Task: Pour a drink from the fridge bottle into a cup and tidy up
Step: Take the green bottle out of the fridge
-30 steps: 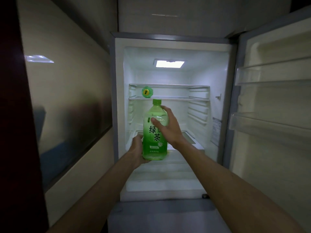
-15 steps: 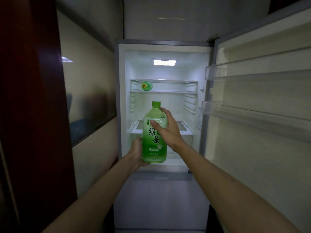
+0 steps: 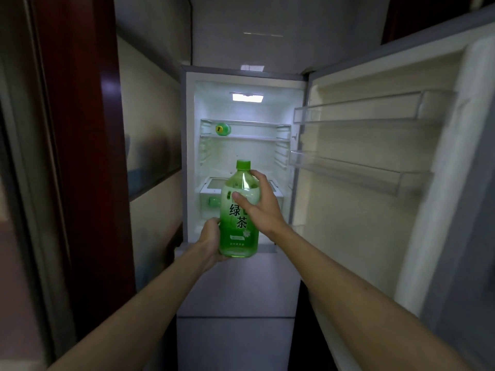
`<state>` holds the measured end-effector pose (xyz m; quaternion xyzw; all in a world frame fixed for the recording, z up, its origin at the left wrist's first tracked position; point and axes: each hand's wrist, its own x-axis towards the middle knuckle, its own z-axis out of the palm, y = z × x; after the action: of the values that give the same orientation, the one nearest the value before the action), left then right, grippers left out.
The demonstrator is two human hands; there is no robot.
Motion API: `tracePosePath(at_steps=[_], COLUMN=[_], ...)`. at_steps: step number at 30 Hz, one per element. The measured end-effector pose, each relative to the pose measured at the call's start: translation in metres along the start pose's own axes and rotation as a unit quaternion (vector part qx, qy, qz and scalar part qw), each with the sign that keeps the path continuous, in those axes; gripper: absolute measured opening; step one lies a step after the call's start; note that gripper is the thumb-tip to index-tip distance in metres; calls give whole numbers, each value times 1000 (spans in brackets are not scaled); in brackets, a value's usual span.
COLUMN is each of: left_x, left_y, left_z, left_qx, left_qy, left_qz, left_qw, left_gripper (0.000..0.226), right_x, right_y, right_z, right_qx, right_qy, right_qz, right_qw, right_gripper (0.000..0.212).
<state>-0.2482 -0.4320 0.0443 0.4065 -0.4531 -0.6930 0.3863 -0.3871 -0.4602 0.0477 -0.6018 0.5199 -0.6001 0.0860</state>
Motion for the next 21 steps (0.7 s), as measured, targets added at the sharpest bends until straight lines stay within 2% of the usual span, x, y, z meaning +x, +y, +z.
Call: tracePosePath(at_steps=[14,21], left_x=[-147,-201], left_y=[-49,-62], left_z=[-34,-19], left_qx=[51,73], left_qy=[-38,-80], left_qz=[-14,-18], left_qw=[998,994], left_gripper=[39,36], right_x=[-149,-202], right_y=[-101,-135], right_z=[-22,-55], right_qx=[-11,-29], right_qy=[36,78], right_qz=[24,38], right_qw=[999,996], right_gripper=[66,66])
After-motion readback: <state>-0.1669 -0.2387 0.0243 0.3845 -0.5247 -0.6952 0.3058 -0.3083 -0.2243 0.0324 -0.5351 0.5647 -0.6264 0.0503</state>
